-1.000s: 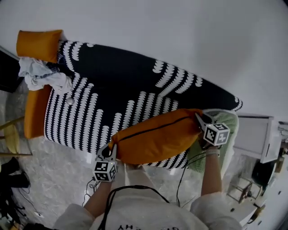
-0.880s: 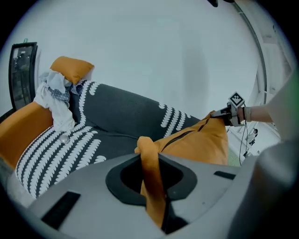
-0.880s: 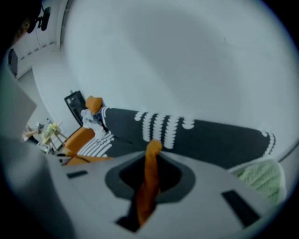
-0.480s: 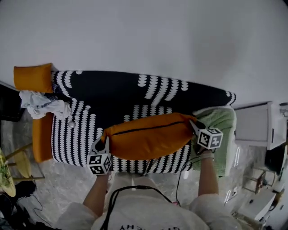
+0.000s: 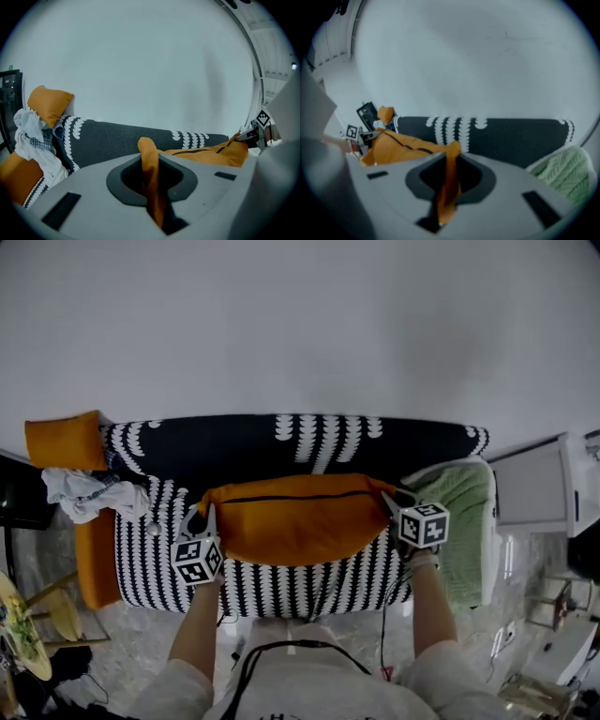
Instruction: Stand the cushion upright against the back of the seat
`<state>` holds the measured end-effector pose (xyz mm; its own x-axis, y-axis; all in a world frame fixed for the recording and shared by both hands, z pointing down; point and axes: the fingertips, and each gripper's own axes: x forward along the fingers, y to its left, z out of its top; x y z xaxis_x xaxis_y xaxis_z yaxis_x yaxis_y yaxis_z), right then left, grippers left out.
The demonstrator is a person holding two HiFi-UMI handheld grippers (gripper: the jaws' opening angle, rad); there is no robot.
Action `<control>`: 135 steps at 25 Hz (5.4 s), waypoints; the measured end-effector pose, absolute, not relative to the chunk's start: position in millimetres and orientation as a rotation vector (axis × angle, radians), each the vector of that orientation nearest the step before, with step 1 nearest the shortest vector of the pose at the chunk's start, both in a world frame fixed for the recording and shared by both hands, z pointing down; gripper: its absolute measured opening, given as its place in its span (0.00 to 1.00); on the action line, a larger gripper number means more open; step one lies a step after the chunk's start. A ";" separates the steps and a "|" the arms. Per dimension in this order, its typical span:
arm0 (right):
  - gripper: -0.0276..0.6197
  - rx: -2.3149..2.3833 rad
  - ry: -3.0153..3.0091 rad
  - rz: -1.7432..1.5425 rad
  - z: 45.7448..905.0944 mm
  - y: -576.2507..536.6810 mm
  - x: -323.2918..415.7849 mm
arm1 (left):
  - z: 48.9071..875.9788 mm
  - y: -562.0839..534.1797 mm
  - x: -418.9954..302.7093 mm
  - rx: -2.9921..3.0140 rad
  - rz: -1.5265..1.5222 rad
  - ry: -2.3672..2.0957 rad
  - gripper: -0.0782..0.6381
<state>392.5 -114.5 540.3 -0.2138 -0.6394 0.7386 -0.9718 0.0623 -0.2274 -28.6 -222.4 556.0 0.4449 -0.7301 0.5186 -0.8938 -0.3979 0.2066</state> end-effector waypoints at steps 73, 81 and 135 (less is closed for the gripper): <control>0.11 1.602 -2.267 0.637 484.2 -92.3 239.3 | 511.7 -146.1 35.8 2.561 0.364 -1.001 0.16; 0.09 1.502 -2.463 0.564 418.8 -67.2 191.5 | 435.3 -122.0 57.2 2.577 0.107 -0.869 0.14; 0.07 1.462 -2.623 0.610 327.2 25.2 136.2 | 340.3 -17.2 74.8 2.679 0.016 -0.582 0.14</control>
